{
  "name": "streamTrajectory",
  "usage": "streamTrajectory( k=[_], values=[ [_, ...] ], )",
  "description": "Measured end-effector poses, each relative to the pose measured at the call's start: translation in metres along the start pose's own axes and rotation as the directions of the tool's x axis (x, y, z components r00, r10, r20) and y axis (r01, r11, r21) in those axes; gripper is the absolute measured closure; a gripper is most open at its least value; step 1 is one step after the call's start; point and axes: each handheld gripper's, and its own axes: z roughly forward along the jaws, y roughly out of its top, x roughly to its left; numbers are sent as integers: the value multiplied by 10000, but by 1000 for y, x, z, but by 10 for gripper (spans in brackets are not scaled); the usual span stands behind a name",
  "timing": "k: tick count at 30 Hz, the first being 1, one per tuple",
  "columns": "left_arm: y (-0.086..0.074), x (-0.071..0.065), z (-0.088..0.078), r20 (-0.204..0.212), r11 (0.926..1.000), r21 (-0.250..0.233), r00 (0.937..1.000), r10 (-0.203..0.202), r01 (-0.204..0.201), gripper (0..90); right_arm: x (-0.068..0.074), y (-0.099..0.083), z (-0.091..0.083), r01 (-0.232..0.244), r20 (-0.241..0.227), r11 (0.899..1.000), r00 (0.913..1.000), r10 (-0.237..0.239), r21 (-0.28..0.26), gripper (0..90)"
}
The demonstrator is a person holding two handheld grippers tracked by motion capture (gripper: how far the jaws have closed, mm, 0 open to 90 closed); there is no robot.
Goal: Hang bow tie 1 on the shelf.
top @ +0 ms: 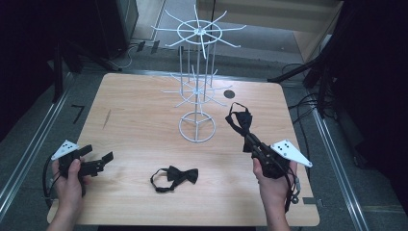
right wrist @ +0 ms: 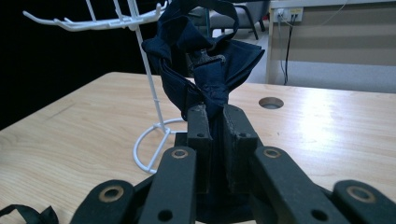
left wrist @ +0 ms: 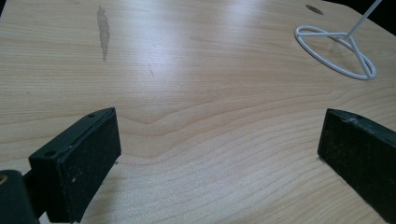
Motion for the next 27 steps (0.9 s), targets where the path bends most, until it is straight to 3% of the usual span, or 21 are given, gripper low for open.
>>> streamTrajectory(
  k=[12, 27],
  values=[
    [0, 0, 0, 2, 10000, -2, 10000, 4, -4, 0, 6, 8, -5, 70, -125, 9995, 9999, -74, -319, 839],
    [0, 0, 0, 1, 10000, -8, 10000, 1, -1, 0, 12, 12, 1, 207, -296, 9993, 9993, -216, -305, 838]
  ],
)
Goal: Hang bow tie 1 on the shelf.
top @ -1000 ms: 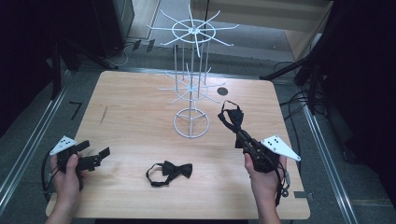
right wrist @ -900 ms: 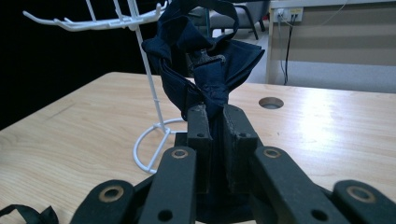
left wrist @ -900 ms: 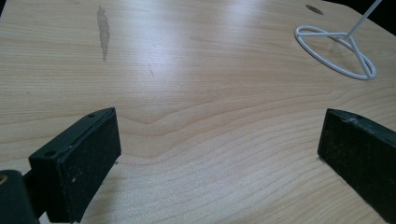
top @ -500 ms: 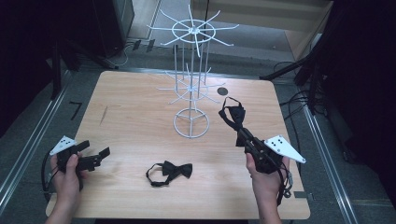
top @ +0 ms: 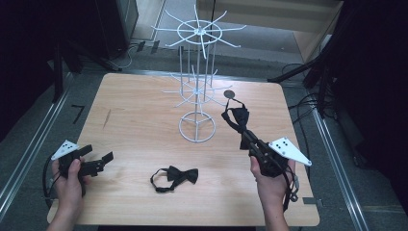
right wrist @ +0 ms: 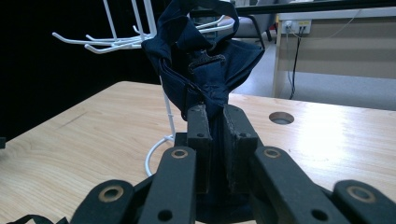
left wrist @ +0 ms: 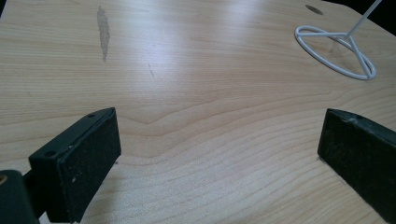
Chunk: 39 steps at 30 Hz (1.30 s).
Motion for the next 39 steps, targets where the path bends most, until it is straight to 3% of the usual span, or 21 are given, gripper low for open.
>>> streamTrajectory(
  k=[13, 39],
  values=[
    [0, 0, 0, 6, 10000, -9, 10000, 0, 0, 0, 4, -5, 12, -50, -139, 9997, 9999, 54, 233, 838],
    [0, 0, 0, 27, 10000, -30, 10000, -30, 30, 0, 13, -11, 54, -207, -567, 9978, 9981, 243, 633, 838]
  ],
)
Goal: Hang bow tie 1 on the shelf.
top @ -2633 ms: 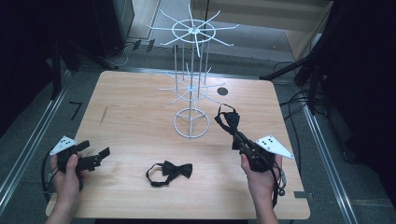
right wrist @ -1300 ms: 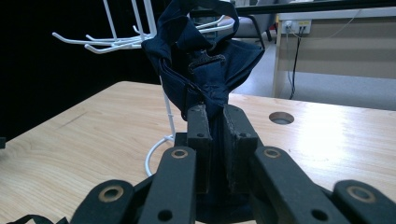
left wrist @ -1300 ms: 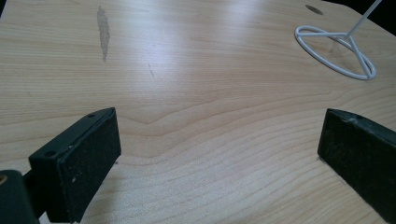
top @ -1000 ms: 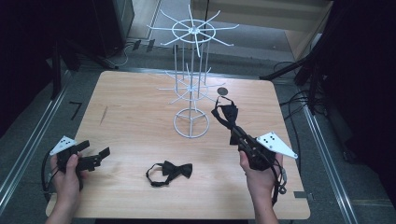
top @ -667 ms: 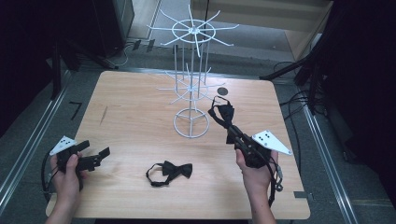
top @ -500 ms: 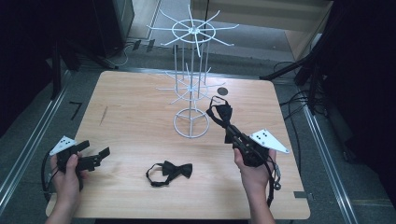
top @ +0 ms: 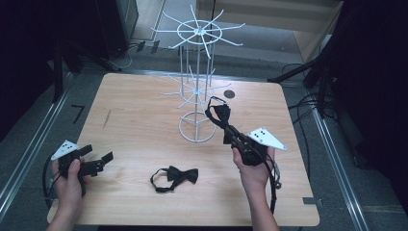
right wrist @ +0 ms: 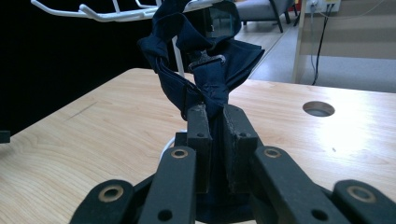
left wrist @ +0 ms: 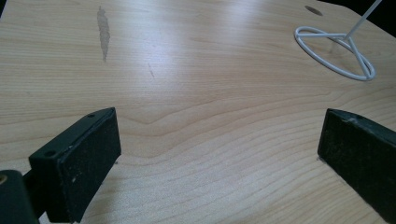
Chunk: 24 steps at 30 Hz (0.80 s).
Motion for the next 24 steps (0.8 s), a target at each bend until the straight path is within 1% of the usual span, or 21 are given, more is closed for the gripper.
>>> streamTrajectory(
  k=[1, 3, 10, 12, 14, 15, 16, 19, 21, 22, 23, 24],
  values=[
    [0, 0, 0, 0, 10000, 0, 10000, 0, 0, 0, 0, 0, 0, 0, 0, 10000, 10000, 0, 0, 838],
    [0, 0, 0, 14, 10000, -4, 10000, -25, 25, 0, 2, -1, 6, -77, -60, 9999, 10000, 78, 103, 838],
    [0, 0, 0, 41, 10000, -20, 10000, -48, 49, 0, 5, -7, 16, 36, -82, 9992, 10000, -33, 395, 831],
    [0, 0, 0, 40, 10000, -11, 10000, -48, 48, 0, 6, -8, 18, 40, -135, 9988, 9999, -34, 478, 821],
    [0, 0, 0, 42, 10000, -11, 10000, -46, 46, 0, 7, -9, 19, 188, -190, 9985, 9997, -179, 524, 807],
    [0, 0, 0, 42, 10000, -12, 10000, -44, 44, 0, 7, -9, 19, 188, -190, 9985, 9997, -179, 524, 807],
    [0, 0, 0, 39, 10000, -3, 10000, -36, 36, 0, 7, -11, 19, 304, -251, 9982, 9993, -291, 520, 794],
    [0, 1, 0, 49, 10000, 17, 10000, -35, 34, 0, 6, -12, 19, 330, -224, 9981, 9992, -319, 515, 784],
    [0, 0, 0, 42, 10000, 30, 10000, -27, 27, 0, 5, -15, 17, 248, -171, 9982, 9996, -239, 544, 754],
    [0, 0, 0, 34, 10000, 43, 10000, -21, 21, 0, 3, -19, 16, 191, -263, 9981, 9995, -175, 581, 712],
    [0, 0, 0, 34, 10000, 43, 10000, -21, 21, 0, 3, -19, 16, 191, -263, 9981, 9995, -175, 581, 712],
    [0, 0, 0, 30, 10000, 42, 10000, -22, 21, 0, 2, -22, 15, 371, -254, 9961, 9991, -351, 797, 651]
  ],
)
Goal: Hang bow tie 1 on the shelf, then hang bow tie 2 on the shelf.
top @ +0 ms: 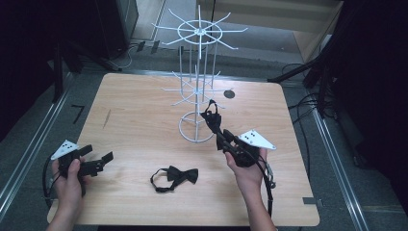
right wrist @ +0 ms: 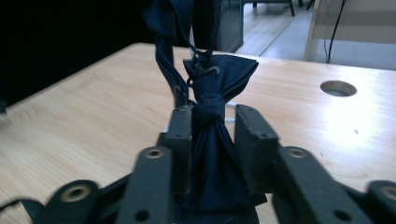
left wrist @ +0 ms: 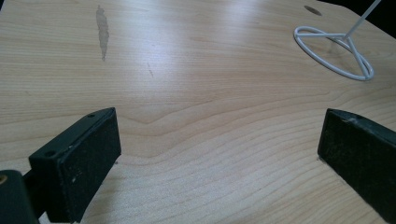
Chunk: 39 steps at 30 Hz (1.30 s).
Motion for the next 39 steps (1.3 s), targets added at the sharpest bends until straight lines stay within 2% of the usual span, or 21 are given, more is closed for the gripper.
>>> streamTrajectory(
  k=[1, 4, 13, 23, 24, 29, 30, 35, 39],
  values=[
    [0, 0, 0, 0, 10000, -1, 10000, 1, -1, 0, 0, 0, 0, 0, 0, 10000, 10000, 0, 0, 651],
    [0, 0, 0, 3, 10000, 23, 10000, -7, 7, 0, -2, -3, -7, -20, -99, 10000, 9999, 21, 55, 545],
    [0, 0, 0, 0, 10000, -5, 10000, 5, -5, 0, 6, -18, -13, 127, -390, 9975, 9992, -101, 691, 517],
    [0, 1, 0, 19, 10000, 35, 10000, -5, 5, 0, 26, -30, -1, 454, -914, 9904, 9952, -336, 1309, 514],
    [0, 1, 0, 15, 10000, 32, 10000, 7, -7, 0, 29, -33, 2, 494, -1029, 9865, 9941, -335, 1560, 511],
    [0, 1, 1, 14, 10000, 28, 10000, -27, 27, 0, 35, -40, 8, 460, -1262, 9803, 9918, -218, 1922, 508],
    [0, 1, 1, 12, 10000, 18, 10000, -51, 51, 0, 39, -42, 11, 589, -1359, 9765, 9902, -309, 2072, 503],
    [1, 1, 1, 27, 10000, 37, 10000, -40, 39, 0, 48, -45, 16, 811, -1704, 9720, 9844, -435, 2205, 497],
    [1, 1, 1, 34, 10000, 49, 10000, -48, 48, 0, 57, -50, 22, 949, -1948, 9640, 9798, -462, 2485, 493]
  ],
)
